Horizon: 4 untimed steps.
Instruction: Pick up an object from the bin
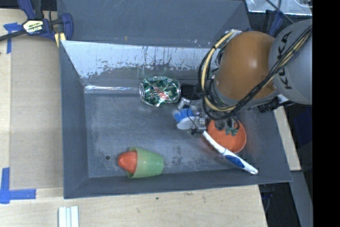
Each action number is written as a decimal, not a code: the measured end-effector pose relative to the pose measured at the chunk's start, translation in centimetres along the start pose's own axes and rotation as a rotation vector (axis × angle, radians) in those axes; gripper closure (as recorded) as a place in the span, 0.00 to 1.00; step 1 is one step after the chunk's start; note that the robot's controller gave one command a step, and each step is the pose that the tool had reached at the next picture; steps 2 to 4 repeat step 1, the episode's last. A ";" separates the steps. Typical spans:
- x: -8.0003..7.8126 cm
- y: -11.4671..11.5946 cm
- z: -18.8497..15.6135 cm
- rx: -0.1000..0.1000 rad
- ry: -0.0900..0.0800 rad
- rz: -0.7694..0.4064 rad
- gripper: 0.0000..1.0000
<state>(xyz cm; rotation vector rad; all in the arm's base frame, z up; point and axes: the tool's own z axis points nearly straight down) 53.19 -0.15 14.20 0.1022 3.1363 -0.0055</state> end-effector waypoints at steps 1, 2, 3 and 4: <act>0.0 0.0 -0.6 0.000 -0.001 0.000 1.00; 0.0 0.0 -0.6 0.000 -0.001 0.000 1.00; 0.0 0.0 -0.6 0.000 -0.001 0.000 1.00; 0.0 0.0 -0.6 0.000 -0.001 0.000 1.00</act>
Offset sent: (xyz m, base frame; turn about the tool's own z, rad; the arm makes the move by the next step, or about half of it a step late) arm 0.0002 0.0000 0.0489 0.0000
